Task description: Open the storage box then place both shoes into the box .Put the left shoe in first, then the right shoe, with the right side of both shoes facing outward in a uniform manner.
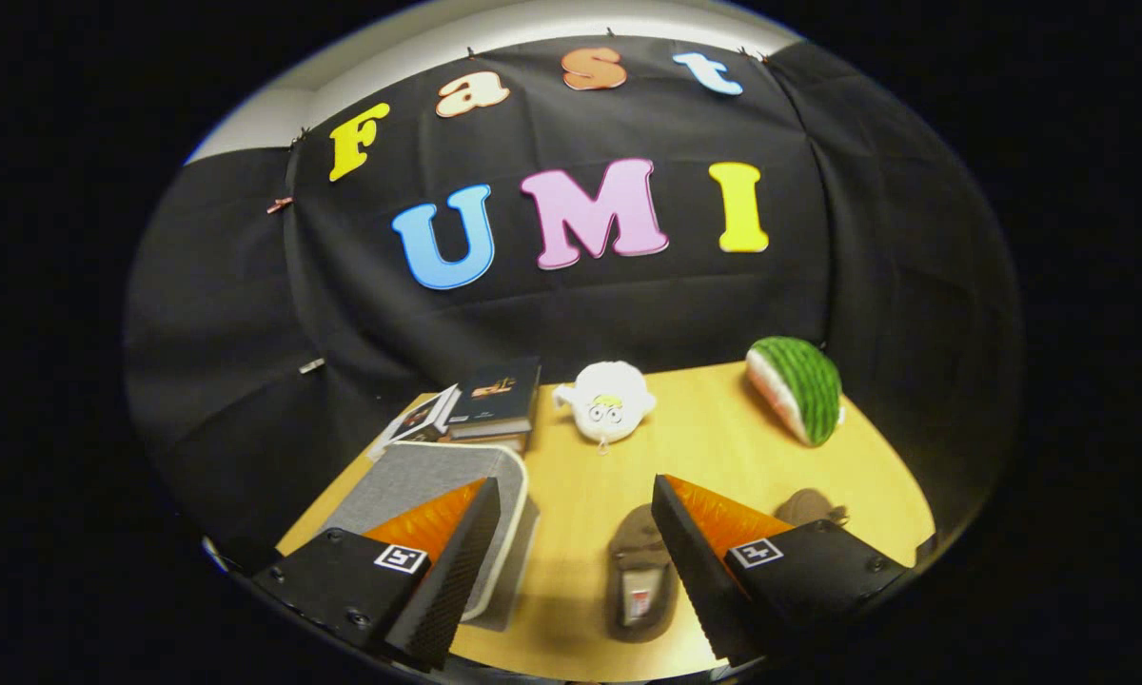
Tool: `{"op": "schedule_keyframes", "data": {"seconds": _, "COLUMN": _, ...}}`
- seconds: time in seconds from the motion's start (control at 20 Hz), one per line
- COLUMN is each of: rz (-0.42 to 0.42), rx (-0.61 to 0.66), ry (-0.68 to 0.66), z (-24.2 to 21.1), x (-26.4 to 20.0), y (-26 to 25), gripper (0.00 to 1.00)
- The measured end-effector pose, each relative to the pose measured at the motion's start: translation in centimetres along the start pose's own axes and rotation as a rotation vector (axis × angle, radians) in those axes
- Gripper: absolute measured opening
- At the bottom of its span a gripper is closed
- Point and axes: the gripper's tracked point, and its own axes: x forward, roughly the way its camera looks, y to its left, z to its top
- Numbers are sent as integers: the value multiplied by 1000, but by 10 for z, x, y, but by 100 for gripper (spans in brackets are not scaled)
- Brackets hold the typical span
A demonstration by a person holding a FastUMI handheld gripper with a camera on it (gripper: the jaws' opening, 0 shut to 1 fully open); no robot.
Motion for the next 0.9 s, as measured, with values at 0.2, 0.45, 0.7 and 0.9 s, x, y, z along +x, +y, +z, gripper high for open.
{"op": "schedule_keyframes", "data": {"seconds": 0.2, "rz": 98, "rx": 128, "ry": 142, "z": -33, "x": 16, "y": 8, "gripper": 99}}
{"op": "schedule_keyframes", "data": {"seconds": 0.45, "rz": 192, "rx": 280, "ry": 302, "z": -72, "x": 36, "y": 19, "gripper": 98}}
{"op": "schedule_keyframes", "data": {"seconds": 0.7, "rz": 282, "rx": 423, "ry": 435, "z": -107, "x": 57, "y": 38, "gripper": 98}}
{"op": "schedule_keyframes", "data": {"seconds": 0.9, "rz": 352, "rx": 530, "ry": 521, "z": -124, "x": 61, "y": 53, "gripper": 98}}
